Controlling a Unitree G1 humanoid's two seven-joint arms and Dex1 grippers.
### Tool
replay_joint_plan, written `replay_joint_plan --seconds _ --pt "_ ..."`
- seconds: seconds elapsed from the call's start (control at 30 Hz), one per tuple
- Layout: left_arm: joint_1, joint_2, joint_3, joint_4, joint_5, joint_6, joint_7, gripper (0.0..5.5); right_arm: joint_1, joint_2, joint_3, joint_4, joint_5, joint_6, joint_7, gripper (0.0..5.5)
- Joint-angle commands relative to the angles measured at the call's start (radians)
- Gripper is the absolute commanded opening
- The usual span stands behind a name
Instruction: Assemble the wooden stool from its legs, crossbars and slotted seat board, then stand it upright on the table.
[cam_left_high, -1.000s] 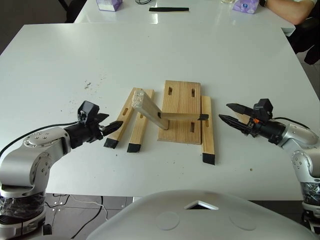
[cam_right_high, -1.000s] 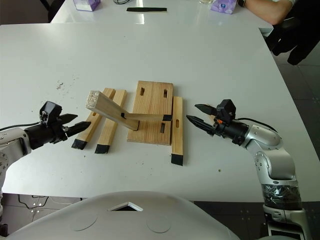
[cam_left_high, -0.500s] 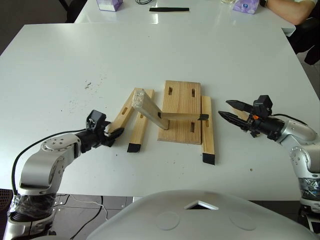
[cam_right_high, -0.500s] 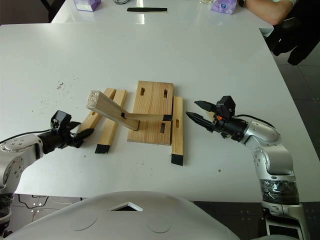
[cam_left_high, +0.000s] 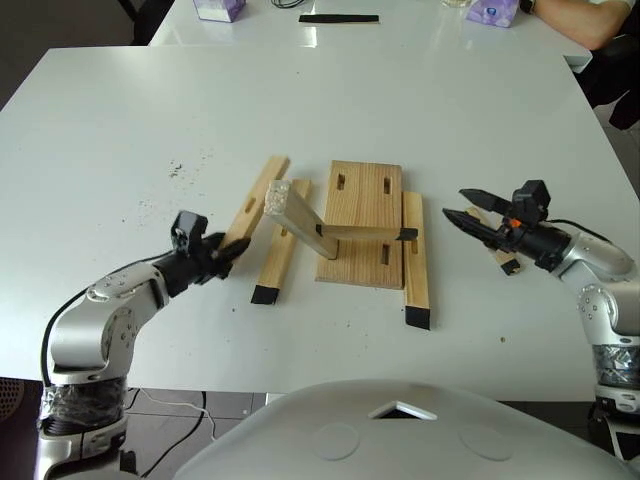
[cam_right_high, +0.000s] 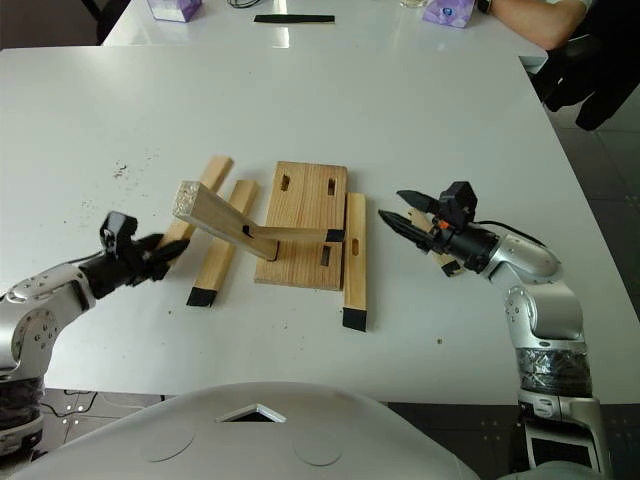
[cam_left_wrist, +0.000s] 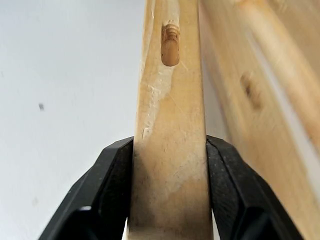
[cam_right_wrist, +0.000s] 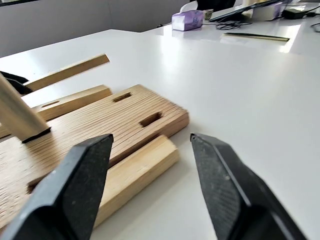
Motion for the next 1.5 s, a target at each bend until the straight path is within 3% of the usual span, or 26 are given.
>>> replay_joint_plan --seconds 0.03,0.17,0.27,0.37,0.47,0.57,1.07,1.5 --pt "-0.221 -0.036 0.126 -0.123 -0.144 -0.065 0.071 2.01 -0.167 0.005 -0.116 0.063 0.060 0.053 -0.118 2.85" --pt "-0.459 0.051 0.218 -0.266 -0.635 -0.007 0.140 2.01 -0.383 -0.027 -0.246 -0.059 0.396 0.271 -0.172 2.85" --pt "-0.512 0.141 0.222 -0.317 -0.886 -0.013 0.129 2.01 -0.465 -0.064 -0.173 -0.143 0.430 0.303 -0.088 2.85" --pt "-0.477 0.195 0.200 -0.339 -0.963 0.007 0.083 2.01 -0.549 -0.067 -0.109 -0.214 0.533 0.373 0.002 3.04" --pt "-0.398 0.259 0.188 -0.367 -0.980 0.028 0.006 2.01 -0.610 -0.096 -0.097 -0.241 0.706 0.487 0.113 3.44" --pt "-0.378 0.297 0.172 -0.376 -0.987 0.025 -0.030 2.01 -0.666 -0.119 -0.051 -0.246 0.738 0.532 0.185 3.91" --pt "-0.358 0.337 0.045 -0.406 -0.912 -0.016 -0.098 2.01 -0.774 -0.029 0.095 -0.308 0.698 0.521 0.224 3.91" --pt "-0.350 0.322 -0.050 -0.399 -0.766 -0.060 -0.117 2.01 -0.701 -0.059 0.162 -0.298 0.522 0.456 0.295 2.06"
